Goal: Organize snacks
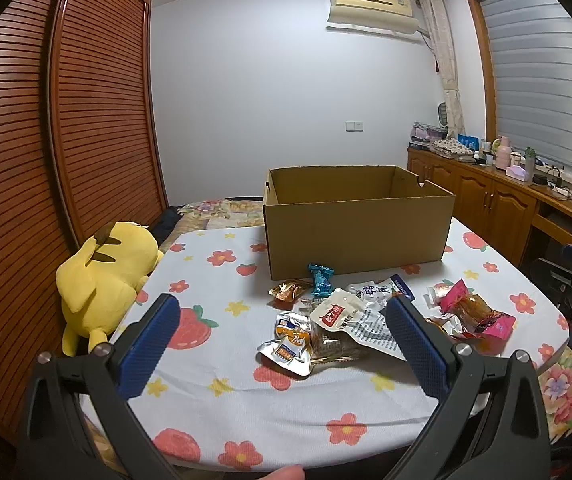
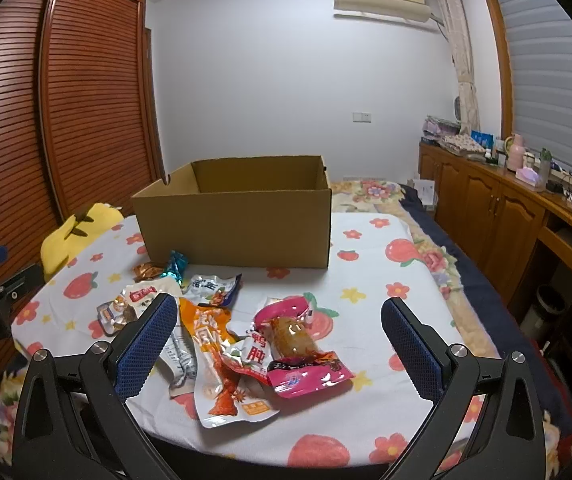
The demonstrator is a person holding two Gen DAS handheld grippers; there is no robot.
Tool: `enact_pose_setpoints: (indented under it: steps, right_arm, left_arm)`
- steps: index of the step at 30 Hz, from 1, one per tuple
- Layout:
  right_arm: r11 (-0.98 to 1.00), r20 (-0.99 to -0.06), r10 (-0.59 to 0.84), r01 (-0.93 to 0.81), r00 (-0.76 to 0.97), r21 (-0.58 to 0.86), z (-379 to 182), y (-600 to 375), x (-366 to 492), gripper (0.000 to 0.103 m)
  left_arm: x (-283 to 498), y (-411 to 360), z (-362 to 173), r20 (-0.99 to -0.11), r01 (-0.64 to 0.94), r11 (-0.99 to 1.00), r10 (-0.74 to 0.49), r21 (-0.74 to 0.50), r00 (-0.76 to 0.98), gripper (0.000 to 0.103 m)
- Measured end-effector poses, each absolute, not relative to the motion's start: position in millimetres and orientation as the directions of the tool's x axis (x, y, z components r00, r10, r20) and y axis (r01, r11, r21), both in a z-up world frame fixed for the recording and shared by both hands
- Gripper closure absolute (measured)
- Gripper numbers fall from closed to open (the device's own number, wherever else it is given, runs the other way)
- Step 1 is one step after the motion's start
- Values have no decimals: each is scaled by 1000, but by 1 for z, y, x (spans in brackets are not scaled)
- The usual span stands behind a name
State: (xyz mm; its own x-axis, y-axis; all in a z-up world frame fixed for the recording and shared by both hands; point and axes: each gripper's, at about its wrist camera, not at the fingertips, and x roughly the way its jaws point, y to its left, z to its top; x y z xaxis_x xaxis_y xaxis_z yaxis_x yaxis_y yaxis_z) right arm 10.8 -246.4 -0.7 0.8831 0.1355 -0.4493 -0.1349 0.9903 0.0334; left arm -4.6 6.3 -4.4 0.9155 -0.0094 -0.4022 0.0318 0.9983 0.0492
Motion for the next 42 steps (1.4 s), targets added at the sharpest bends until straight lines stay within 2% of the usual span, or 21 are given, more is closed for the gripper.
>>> enact_pose_setpoints:
  steps: [31,42]
  right_arm:
    - [990,-453,139,-140,881,30,1,-245,9,0]
    - [985,-488,163,-169,858,32,-16,-250,21,0]
  left_arm:
    - [-6,2,-2,-403,37,998,-13,52,915,0]
    - [17,-2,-28,-459,62,998,-44,25,887,0]
